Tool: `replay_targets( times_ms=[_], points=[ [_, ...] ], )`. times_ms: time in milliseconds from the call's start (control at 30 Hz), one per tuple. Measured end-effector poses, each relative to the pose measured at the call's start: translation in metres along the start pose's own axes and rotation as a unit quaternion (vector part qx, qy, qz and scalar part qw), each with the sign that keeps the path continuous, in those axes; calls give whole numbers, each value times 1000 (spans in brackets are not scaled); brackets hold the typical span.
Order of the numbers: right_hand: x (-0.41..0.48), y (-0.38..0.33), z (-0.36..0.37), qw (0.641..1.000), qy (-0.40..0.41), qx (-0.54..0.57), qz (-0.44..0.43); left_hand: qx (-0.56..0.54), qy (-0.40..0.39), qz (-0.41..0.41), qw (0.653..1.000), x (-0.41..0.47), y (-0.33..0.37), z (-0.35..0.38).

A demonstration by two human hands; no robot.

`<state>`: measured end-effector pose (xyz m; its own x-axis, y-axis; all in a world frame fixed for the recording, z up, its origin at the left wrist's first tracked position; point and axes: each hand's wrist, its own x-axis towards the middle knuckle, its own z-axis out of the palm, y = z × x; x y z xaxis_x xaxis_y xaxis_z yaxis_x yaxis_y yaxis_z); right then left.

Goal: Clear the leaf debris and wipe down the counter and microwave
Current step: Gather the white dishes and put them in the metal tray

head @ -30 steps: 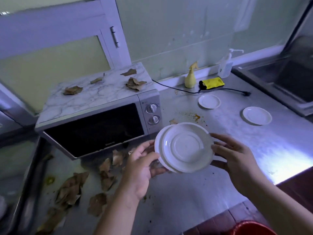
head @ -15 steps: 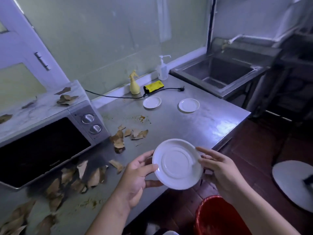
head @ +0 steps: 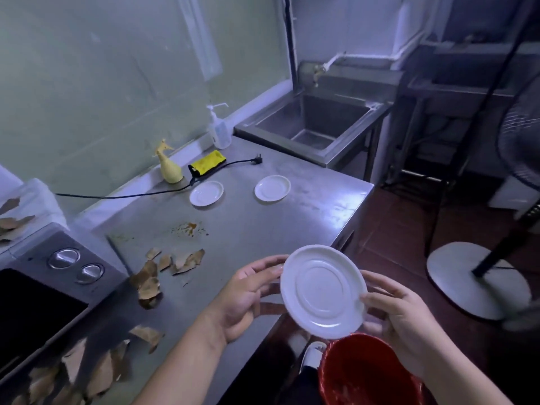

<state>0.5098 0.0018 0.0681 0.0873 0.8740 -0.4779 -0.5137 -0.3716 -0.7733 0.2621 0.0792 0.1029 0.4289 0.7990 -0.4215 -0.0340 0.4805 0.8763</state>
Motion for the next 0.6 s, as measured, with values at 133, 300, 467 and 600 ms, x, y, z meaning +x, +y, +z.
replay_targets(
  times_ms=[133,300,467,600],
  points=[
    [21,-16,-16,996,75,39,-10,-35,118,-49,991,87,-1,-23],
    [51,-47,-24,989,128,67,-12,-18,259,-81,962,210,9,-73],
    [84,-66,-17,985,160,66,-18,-31,320,-111,940,313,27,-114],
    [101,-73,-10,981,183,61,-20,-54,365,-120,922,364,36,-131]
  ],
)
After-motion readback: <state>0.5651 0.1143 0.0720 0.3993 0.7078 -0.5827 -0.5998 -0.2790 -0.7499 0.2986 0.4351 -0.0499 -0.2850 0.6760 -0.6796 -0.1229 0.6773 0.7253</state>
